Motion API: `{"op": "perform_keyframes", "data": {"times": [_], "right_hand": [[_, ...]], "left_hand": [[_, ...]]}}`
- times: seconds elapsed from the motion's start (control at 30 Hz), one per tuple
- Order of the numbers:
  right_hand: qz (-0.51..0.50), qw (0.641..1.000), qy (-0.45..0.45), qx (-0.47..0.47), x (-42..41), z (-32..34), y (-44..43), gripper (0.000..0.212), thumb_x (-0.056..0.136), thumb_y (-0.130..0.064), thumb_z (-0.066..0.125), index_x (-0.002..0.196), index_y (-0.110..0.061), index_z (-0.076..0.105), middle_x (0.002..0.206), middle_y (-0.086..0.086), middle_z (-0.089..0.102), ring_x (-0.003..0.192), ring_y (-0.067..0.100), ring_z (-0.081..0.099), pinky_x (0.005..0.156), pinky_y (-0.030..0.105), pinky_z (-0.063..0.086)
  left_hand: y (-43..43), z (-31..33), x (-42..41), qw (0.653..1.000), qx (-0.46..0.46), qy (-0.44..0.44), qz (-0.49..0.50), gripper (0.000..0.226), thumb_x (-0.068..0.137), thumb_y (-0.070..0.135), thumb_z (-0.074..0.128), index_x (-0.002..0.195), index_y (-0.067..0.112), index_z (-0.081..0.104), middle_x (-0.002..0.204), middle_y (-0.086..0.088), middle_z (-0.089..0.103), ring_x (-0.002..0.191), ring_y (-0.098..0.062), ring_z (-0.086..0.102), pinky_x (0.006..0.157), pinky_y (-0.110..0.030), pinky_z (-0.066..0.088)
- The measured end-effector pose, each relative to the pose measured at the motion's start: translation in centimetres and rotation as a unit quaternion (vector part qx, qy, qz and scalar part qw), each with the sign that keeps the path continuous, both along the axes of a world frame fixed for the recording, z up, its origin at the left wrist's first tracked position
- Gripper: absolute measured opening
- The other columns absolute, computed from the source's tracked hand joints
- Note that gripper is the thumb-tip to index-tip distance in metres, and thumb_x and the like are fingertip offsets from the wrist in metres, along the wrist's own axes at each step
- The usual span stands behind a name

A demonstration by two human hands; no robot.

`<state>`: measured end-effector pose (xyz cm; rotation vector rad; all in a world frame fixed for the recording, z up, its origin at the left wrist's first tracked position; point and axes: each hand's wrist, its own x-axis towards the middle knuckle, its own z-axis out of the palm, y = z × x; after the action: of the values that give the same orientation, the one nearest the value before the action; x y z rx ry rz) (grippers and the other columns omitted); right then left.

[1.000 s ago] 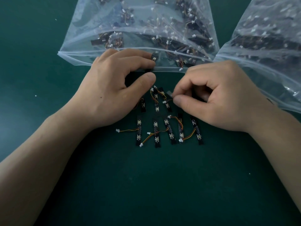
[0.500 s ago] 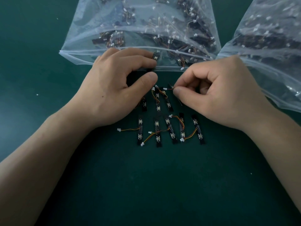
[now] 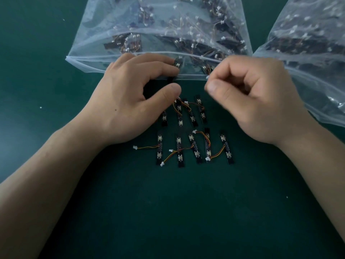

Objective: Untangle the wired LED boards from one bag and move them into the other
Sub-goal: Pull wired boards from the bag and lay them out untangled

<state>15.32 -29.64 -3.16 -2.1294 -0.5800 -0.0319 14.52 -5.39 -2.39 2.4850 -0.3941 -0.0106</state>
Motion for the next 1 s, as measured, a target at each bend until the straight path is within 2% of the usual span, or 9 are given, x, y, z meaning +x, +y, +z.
{"op": "perform_keyframes", "data": {"times": [0.07, 0.17, 0.3, 0.47, 0.63, 0.77, 0.83, 0.93, 1.0], "right_hand": [[-0.010, 0.999, 0.002, 0.030, 0.28, -0.11, -0.27, 0.012, 0.098, -0.016, 0.062, 0.090, -0.013, 0.071, 0.067, 0.000, 0.060, 0.056, 0.014, 0.051, 0.054, 0.021, 0.037], [-0.014, 1.000, 0.003, 0.014, 0.25, -0.38, -0.34, 0.016, 0.094, -0.007, 0.064, 0.097, -0.021, 0.072, 0.072, -0.002, 0.064, 0.057, 0.014, 0.053, 0.054, 0.019, 0.038], [-0.001, 0.999, 0.000, -0.044, -0.03, -0.45, -0.13, 0.018, 0.091, -0.016, 0.066, 0.101, -0.029, 0.073, 0.071, -0.009, 0.063, 0.053, 0.021, 0.054, 0.052, 0.027, 0.045], [-0.017, 0.999, 0.003, -0.035, -0.05, -0.38, 0.01, 0.009, 0.094, -0.023, 0.068, 0.100, -0.027, 0.074, 0.072, -0.006, 0.066, 0.057, 0.019, 0.058, 0.054, 0.022, 0.045], [-0.015, 0.999, 0.001, -0.033, -0.16, -0.25, 0.08, 0.010, 0.096, -0.030, 0.067, 0.099, -0.025, 0.075, 0.075, -0.007, 0.068, 0.059, 0.020, 0.059, 0.055, 0.033, 0.048], [-0.018, 1.000, 0.009, -0.009, -0.14, -0.13, 0.08, 0.013, 0.100, -0.030, 0.064, 0.099, -0.022, 0.075, 0.075, -0.015, 0.067, 0.061, 0.011, 0.059, 0.056, 0.016, 0.042], [-0.024, 1.000, 0.008, -0.003, -0.12, -0.13, 0.14, 0.015, 0.101, -0.027, 0.064, 0.099, -0.019, 0.076, 0.073, -0.016, 0.066, 0.063, 0.007, 0.060, 0.058, 0.011, 0.040], [-0.032, 0.999, 0.001, -0.004, -0.06, -0.19, 0.20, 0.015, 0.103, -0.025, 0.064, 0.099, -0.016, 0.076, 0.074, -0.014, 0.066, 0.063, 0.008, 0.059, 0.058, 0.013, 0.040], [-0.035, 0.999, 0.000, -0.004, -0.04, -0.21, 0.19, 0.015, 0.102, -0.025, 0.064, 0.099, -0.017, 0.076, 0.077, -0.012, 0.069, 0.066, 0.012, 0.062, 0.059, 0.017, 0.044]], "left_hand": [[0.04, -0.02, 0.01, 1.000, 0.001, 0.000, -0.001, 0.046, 0.097, 0.050, 0.052, 0.135, 0.030, 0.069, 0.145, 0.019, 0.058, 0.136, -0.014, 0.050, 0.119, -0.039, 0.034], [0.05, -0.09, 0.00, 1.000, 0.001, 0.001, 0.000, 0.046, 0.097, 0.050, 0.052, 0.135, 0.031, 0.069, 0.146, 0.019, 0.057, 0.136, -0.013, 0.049, 0.118, -0.037, 0.035], [-0.02, -0.13, 0.01, 1.000, 0.003, -0.003, 0.003, 0.046, 0.097, 0.050, 0.052, 0.134, 0.031, 0.070, 0.145, 0.019, 0.058, 0.136, -0.012, 0.049, 0.117, -0.031, 0.034], [0.00, 0.07, -0.18, 1.000, -0.003, -0.005, -0.017, 0.042, 0.106, 0.048, 0.039, 0.137, 0.040, 0.065, 0.148, 0.019, 0.055, 0.138, -0.015, 0.047, 0.120, -0.043, 0.031], [0.13, 0.01, -0.24, 0.999, 0.008, -0.007, -0.032, 0.051, 0.109, 0.047, 0.028, 0.129, 0.033, 0.073, 0.146, 0.022, 0.053, 0.135, -0.019, 0.047, 0.118, -0.049, 0.031], [0.24, -0.25, -0.09, 0.999, 0.000, -0.032, -0.041, 0.053, 0.112, 0.040, 0.031, 0.116, 0.008, 0.073, 0.133, 0.026, 0.054, 0.129, 0.005, 0.046, 0.116, -0.040, 0.033], [0.33, -0.34, 0.02, 0.999, -0.014, -0.032, -0.036, 0.050, 0.111, 0.040, 0.034, 0.120, 0.011, 0.074, 0.133, 0.025, 0.054, 0.123, 0.023, 0.040, 0.115, -0.034, 0.033], [0.40, -0.60, 0.12, 0.998, -0.040, -0.039, -0.012, 0.041, 0.106, 0.044, 0.049, 0.133, 0.022, 0.070, 0.135, 0.024, 0.061, 0.118, 0.016, 0.051, 0.108, -0.023, 0.041], [0.43, -0.89, 0.02, 0.994, -0.085, -0.059, 0.033, 0.033, 0.099, 0.040, 0.065, 0.128, 0.027, 0.073, 0.110, 0.032, 0.067, 0.089, 0.008, 0.061, 0.083, -0.011, 0.046]]}}
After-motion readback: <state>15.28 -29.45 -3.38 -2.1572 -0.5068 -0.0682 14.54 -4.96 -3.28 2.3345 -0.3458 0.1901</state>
